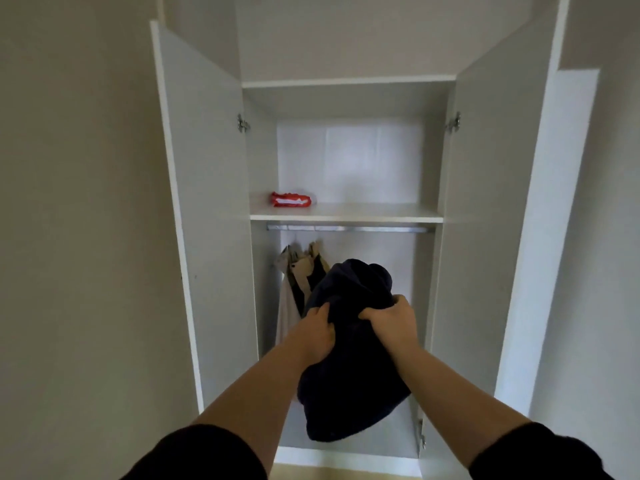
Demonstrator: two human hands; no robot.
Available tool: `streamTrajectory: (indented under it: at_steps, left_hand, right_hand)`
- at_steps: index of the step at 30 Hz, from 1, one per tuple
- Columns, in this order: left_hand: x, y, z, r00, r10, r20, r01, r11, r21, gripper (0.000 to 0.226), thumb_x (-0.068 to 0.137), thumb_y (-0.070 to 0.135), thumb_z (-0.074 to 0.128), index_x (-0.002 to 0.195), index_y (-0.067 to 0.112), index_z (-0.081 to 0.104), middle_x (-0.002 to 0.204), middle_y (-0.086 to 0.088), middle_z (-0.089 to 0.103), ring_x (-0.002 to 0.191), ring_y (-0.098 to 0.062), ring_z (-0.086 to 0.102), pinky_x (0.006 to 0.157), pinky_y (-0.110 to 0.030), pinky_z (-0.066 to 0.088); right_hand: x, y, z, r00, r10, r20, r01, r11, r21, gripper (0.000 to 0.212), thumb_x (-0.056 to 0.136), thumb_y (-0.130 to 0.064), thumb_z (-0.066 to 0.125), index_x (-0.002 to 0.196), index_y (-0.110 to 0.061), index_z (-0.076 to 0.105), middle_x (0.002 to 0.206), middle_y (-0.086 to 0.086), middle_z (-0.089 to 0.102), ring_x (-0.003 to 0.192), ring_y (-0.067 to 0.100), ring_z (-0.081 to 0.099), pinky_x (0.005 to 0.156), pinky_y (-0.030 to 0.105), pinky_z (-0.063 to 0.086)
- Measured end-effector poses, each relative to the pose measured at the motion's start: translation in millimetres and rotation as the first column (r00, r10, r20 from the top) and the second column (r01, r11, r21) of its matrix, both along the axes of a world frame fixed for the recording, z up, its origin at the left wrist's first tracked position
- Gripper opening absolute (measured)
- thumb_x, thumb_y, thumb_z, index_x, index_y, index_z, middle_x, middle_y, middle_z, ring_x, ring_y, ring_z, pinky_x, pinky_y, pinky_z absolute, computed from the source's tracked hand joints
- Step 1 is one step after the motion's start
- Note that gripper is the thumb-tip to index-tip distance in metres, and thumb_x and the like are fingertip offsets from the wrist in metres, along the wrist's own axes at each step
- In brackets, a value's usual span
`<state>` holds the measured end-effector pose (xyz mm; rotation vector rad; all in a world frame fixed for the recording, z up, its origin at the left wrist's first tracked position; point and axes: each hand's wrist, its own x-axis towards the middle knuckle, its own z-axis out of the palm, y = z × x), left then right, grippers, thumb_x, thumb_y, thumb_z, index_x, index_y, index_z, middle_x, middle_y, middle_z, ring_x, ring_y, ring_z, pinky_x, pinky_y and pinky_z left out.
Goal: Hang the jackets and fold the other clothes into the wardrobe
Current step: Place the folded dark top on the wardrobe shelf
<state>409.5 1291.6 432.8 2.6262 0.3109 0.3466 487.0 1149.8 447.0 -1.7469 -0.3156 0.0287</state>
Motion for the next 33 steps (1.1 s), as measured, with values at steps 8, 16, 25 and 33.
streamTrajectory:
  at_steps: [8, 16, 25, 33]
  left_hand:
    - [141, 70, 26, 0.941, 0.189, 0.279, -0.173, 0.981, -0.084, 0.05, 0.103, 0.022, 0.036, 0.15, 0.008, 0.024, 0.153, -0.014, 0.027, 0.139, -0.029, 0.028, 0.114, -0.034, 0.022]
    - [291, 173, 65, 0.838, 0.505, 0.206, -0.168, 0.599, -0.783, 0.052, 0.1, 0.039, 0.04, 0.141, 0.006, 0.042, 0.141, -0.019, 0.047, 0.127, -0.035, 0.046, 0.108, -0.043, 0.035]
    - [390, 244, 84, 0.918, 0.324, 0.228, 0.161, 0.22, -0.962, 0.053, 0.092, 0.061, 0.04, 0.11, 0.019, 0.067, 0.099, -0.007, 0.074, 0.085, -0.022, 0.072, 0.06, -0.028, 0.056]
    - [527, 331, 165, 0.946, 0.274, 0.175, 0.056, 0.392, -0.918, 0.034, 0.087, 0.043, 0.05, 0.092, 0.016, 0.07, 0.084, -0.007, 0.074, 0.077, -0.024, 0.069, 0.066, -0.03, 0.053]
  right_hand:
    - [140, 74, 46, 0.988, 0.079, 0.134, -0.099, 0.983, 0.155, 0.041, 0.067, -0.011, 0.077, 0.099, -0.015, 0.052, 0.088, 0.001, 0.06, 0.077, 0.016, 0.06, 0.063, 0.028, 0.047]
    - [296, 116, 103, 0.976, 0.214, 0.024, -0.201, 0.864, 0.462, 0.04, 0.069, -0.012, 0.078, 0.105, -0.015, 0.059, 0.098, 0.005, 0.068, 0.087, 0.025, 0.066, 0.072, 0.034, 0.055]
    - [418, 169, 136, 0.978, 0.208, 0.023, -0.18, 0.779, 0.601, 0.032, 0.069, -0.01, 0.078, 0.098, -0.016, 0.065, 0.094, 0.005, 0.071, 0.082, 0.023, 0.068, 0.064, 0.027, 0.053]
    - [560, 241, 154, 0.977, 0.182, -0.108, -0.067, 0.748, 0.661, 0.05, 0.071, -0.017, 0.076, 0.117, -0.006, 0.061, 0.104, 0.011, 0.068, 0.087, 0.029, 0.067, 0.069, 0.033, 0.056]
